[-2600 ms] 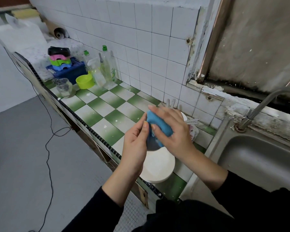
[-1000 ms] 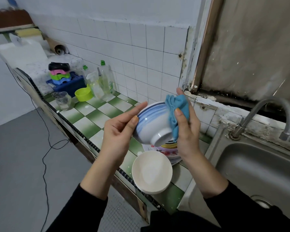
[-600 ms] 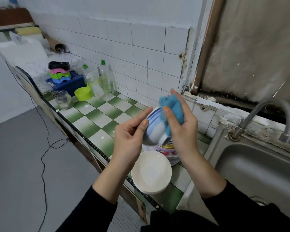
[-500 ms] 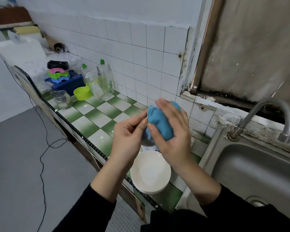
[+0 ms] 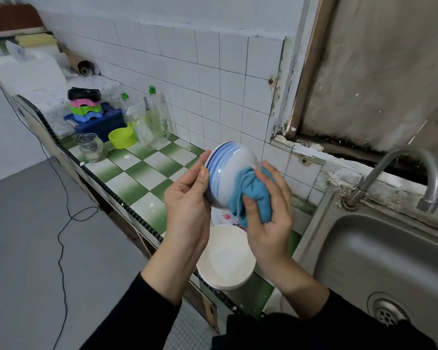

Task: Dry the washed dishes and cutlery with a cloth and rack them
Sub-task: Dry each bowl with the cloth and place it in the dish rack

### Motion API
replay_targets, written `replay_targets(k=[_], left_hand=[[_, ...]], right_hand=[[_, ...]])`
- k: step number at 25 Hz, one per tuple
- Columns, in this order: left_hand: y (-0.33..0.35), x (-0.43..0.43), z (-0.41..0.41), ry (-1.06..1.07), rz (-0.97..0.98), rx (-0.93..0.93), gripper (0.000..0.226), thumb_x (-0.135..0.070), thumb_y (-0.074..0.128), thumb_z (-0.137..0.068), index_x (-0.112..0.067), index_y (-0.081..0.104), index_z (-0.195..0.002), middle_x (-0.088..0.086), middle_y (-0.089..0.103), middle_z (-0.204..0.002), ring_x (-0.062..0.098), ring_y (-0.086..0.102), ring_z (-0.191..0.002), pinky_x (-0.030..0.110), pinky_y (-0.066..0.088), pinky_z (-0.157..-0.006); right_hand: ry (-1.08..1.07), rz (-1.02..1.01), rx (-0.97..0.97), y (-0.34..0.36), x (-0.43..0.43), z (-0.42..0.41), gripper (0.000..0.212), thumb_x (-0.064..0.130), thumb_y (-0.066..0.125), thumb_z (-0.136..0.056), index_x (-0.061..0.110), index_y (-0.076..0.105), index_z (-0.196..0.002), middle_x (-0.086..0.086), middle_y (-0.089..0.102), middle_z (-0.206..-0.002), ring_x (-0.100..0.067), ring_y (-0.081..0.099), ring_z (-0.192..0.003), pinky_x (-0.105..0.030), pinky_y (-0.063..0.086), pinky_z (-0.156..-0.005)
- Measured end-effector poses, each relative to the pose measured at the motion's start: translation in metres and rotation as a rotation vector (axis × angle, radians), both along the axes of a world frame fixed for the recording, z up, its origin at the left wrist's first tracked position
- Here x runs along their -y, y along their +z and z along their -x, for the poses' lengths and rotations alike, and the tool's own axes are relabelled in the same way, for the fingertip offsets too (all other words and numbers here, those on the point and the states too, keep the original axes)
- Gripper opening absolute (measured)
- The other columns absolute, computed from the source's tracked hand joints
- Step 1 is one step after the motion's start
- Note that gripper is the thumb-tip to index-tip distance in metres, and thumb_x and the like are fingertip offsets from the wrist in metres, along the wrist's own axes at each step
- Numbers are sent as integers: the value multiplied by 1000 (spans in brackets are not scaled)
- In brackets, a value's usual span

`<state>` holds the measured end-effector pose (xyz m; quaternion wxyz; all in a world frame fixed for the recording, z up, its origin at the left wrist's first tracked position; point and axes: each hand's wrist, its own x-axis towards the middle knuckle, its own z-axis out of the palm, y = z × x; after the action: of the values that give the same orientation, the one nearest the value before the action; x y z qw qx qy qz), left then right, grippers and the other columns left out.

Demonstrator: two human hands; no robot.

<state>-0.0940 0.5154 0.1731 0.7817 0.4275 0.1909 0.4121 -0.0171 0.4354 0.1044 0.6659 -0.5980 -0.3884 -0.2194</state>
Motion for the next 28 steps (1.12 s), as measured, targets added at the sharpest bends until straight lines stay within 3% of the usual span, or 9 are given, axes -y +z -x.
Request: replay_targets(k=[2, 5, 7, 10, 13, 15, 18, 24, 28], left_hand=[[1, -1, 1, 3, 25, -13, 25, -2, 44, -98, -12, 65, -108, 3, 71, -103, 10, 67, -90, 29, 53, -90], [5, -4, 2, 17, 86, 22, 24, -3, 43, -98, -9, 65, -106, 8, 68, -107, 11, 67, -86, 26, 57, -80], [8, -5, 3, 19, 93, 41, 24, -3, 42, -98, -9, 64, -107, 8, 67, -111, 9, 67, -86, 24, 58, -77], [10, -4, 3, 24, 61, 26, 26, -3, 43, -98, -11, 62, -112, 11, 63, -123, 12, 64, -96, 27, 54, -87], [15, -4, 3, 31, 49, 43, 25, -3, 43, -97, -11, 63, -111, 3, 72, -104, 10, 66, -89, 26, 54, -86], [17, -6, 6, 33, 45, 49, 24, -3, 44, -97, -10, 64, -109, -2, 73, -96, 9, 67, -86, 25, 56, -82], [13, -5, 7, 10, 77, 29, 24, -3, 44, -97, -10, 65, -106, 8, 69, -109, 12, 66, -88, 25, 56, -79], [8, 11, 3, -16, 106, 49, 26, -3, 43, -97, -12, 65, -106, 10, 65, -122, 11, 65, -94, 27, 54, -86], [12, 4, 5, 0, 109, 80, 25, -4, 43, -97, -11, 66, -105, 3, 70, -104, 12, 67, -88, 27, 56, -81]], right_hand=[[21, -40, -98, 8, -1, 2, 35, 32, 50, -99, 13, 56, -127, -12, 49, -138, -26, 48, -129, -36, 40, -107], [-27, 44, 100, 7, 2, 1, 34, 24, 53, -97, 4, 58, -124, -14, 50, -135, -31, 50, -125, -43, 43, -104], [-42, 68, 64, 8, 7, -5, 33, 17, 58, -92, 1, 61, -120, -14, 52, -132, -25, 53, -123, -43, 49, -100], [-33, 12, -39, 18, 6, -5, 30, 8, 60, -87, 5, 64, -116, -17, 54, -128, -19, 54, -122, -38, 50, -99], [-21, -5, 123, 22, 5, 1, 29, 1, 59, -86, 13, 67, -111, -16, 52, -129, -30, 54, -118, -44, 48, -98], [39, 26, 206, 17, 8, 0, 26, 9, 56, -89, 14, 64, -113, -17, 48, -132, -33, 51, -119, -52, 46, -96], [68, 52, 198, 9, 13, 0, 27, 31, 50, -97, 14, 61, -114, -18, 44, -135, -34, 47, -122, -45, 43, -101], [-40, -106, -56, 29, 1, 0, 23, 12, 55, -92, 13, 56, -116, -24, 53, -125, -22, 51, -123, -28, 40, -103], [18, 10, 163, 20, 5, 9, 33, 19, 52, -97, 7, 53, -128, -18, 45, -139, -27, 44, -131, -42, 38, -106]])
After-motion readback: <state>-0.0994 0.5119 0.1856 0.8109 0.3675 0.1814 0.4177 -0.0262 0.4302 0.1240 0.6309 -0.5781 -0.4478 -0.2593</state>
